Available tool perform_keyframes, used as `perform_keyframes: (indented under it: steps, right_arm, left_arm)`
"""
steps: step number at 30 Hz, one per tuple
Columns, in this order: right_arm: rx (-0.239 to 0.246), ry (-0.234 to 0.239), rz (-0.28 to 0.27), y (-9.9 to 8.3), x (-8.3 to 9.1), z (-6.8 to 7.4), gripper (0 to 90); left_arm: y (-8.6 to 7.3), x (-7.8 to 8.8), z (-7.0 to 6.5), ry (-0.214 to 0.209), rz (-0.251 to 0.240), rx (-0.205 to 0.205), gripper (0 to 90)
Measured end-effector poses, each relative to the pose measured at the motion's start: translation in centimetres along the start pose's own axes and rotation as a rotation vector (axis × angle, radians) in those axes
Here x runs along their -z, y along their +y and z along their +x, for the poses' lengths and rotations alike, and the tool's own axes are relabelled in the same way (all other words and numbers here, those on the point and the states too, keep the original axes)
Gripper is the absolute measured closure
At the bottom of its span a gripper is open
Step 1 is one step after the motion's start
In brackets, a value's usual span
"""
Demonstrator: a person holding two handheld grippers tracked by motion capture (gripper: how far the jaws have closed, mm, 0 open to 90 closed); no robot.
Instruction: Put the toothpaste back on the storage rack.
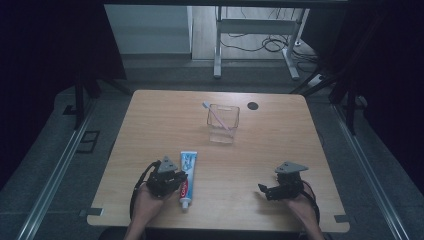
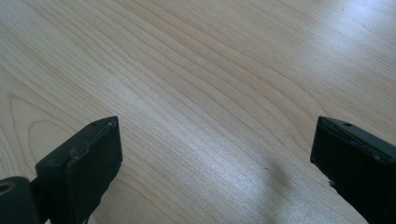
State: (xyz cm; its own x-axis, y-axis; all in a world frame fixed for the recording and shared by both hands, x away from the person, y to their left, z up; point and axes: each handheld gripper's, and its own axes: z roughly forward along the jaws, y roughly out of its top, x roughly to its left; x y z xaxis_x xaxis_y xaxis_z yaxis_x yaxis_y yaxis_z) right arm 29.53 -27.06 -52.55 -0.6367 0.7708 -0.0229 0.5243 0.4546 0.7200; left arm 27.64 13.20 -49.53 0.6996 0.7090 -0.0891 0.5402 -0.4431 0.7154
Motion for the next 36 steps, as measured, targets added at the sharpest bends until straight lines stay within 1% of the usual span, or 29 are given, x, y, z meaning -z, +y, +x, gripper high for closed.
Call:
perform_keyframes:
  steps: [1, 3, 7, 8, 10, 11, 12, 13, 15, 17, 18, 20, 21, 22, 24, 26, 30, 31, 32, 33, 36]
  right_arm:
    - [0.000, 0.001, 0.000, 0.0, 0.0, 0.0, 1.9]
    - [0.000, 0.001, -0.001, 0.0, 0.0, 0.0, 1.9]
    - [-0.006, 0.001, -0.003, 0.0, 0.1, 0.0, 1.9]
    - [-0.007, 0.002, -0.004, 0.0, 0.1, -0.1, 1.9]
    - [-0.009, 0.003, -0.004, 0.0, 0.1, -0.1, 2.0]
    - [-0.009, 0.003, -0.004, 0.0, 0.1, -0.1, 2.0]
    - [-0.009, 0.004, -0.004, 0.0, 0.1, -0.1, 2.0]
    - [-0.009, 0.004, -0.003, 0.0, 0.1, 0.0, 2.0]
    - [-0.009, 0.004, -0.002, 0.0, 0.1, -0.1, 2.0]
    - [-0.009, 0.002, -0.003, 0.0, 0.1, -0.1, 2.0]
    - [-0.010, 0.001, -0.004, 0.0, 0.1, -0.1, 2.0]
    - [-0.011, 0.000, -0.006, 0.0, 0.2, -0.1, 1.9]
    - [-0.010, -0.001, -0.008, 0.0, 0.2, -0.2, 2.0]
    - [-0.010, -0.001, -0.008, 0.0, 0.2, -0.2, 2.0]
    - [-0.012, -0.002, -0.009, -0.1, 0.3, -0.3, 2.0]
    - [-0.013, -0.002, -0.009, -0.1, 0.3, -0.3, 2.0]
    - [-0.016, -0.005, -0.008, -0.1, 0.3, -0.3, 2.1]
    - [-0.015, -0.005, -0.007, -0.1, 0.3, -0.3, 2.1]
    - [-0.015, -0.005, -0.007, -0.1, 0.3, -0.3, 2.1]
    - [-0.016, -0.006, -0.007, -0.1, 0.3, -0.3, 2.1]
    - [-0.017, -0.004, -0.006, -0.1, 0.3, -0.4, 2.2]
  left_arm:
    - [0.1, -0.3, -0.6, -0.024, 0.011, -0.002, 86.3]
    - [0.1, -0.4, -0.9, -0.032, 0.018, -0.006, 87.1]
    - [-0.1, -1.1, -1.6, -0.053, 0.057, -0.015, 89.1]
    - [-0.3, -1.4, -1.9, -0.059, 0.076, -0.008, 89.2]
    - [-0.5, -1.5, -2.0, -0.080, 0.080, 0.002, 89.3]
    - [-0.5, -1.5, -2.0, -0.080, 0.080, 0.002, 89.3]
    - [-0.5, -1.6, -2.1, -0.082, 0.085, 0.006, 89.3]
    - [-0.5, -1.6, -2.2, -0.089, 0.101, 0.015, 89.4]
    - [-0.6, -1.7, -2.4, -0.087, 0.114, 0.016, 89.4]
    - [-0.6, -1.7, -2.4, -0.086, 0.116, 0.019, 89.5]
    - [-0.7, -1.7, -2.3, -0.074, 0.128, 0.018, 89.4]
    - [-0.7, -1.7, -2.3, -0.067, 0.132, 0.020, 89.4]
    - [-0.8, -1.6, -2.0, -0.056, 0.139, 0.016, 89.4]
    - [-0.8, -1.6, -2.0, -0.056, 0.139, 0.016, 89.4]
    - [-0.9, -1.4, -1.6, -0.048, 0.142, 0.018, 89.4]
    - [-0.9, -1.4, -1.5, -0.046, 0.140, 0.020, 89.3]
    - [-1.1, -1.0, -0.8, -0.037, 0.138, 0.009, 89.1]
    - [-1.1, -0.9, -0.5, -0.036, 0.136, 0.005, 89.1]
    - [-1.1, -0.9, -0.5, -0.036, 0.136, 0.005, 89.1]
    - [-1.2, -0.8, -0.2, -0.029, 0.137, 0.009, 89.1]
    - [-1.3, -0.7, 0.0, -0.024, 0.140, 0.002, 89.1]
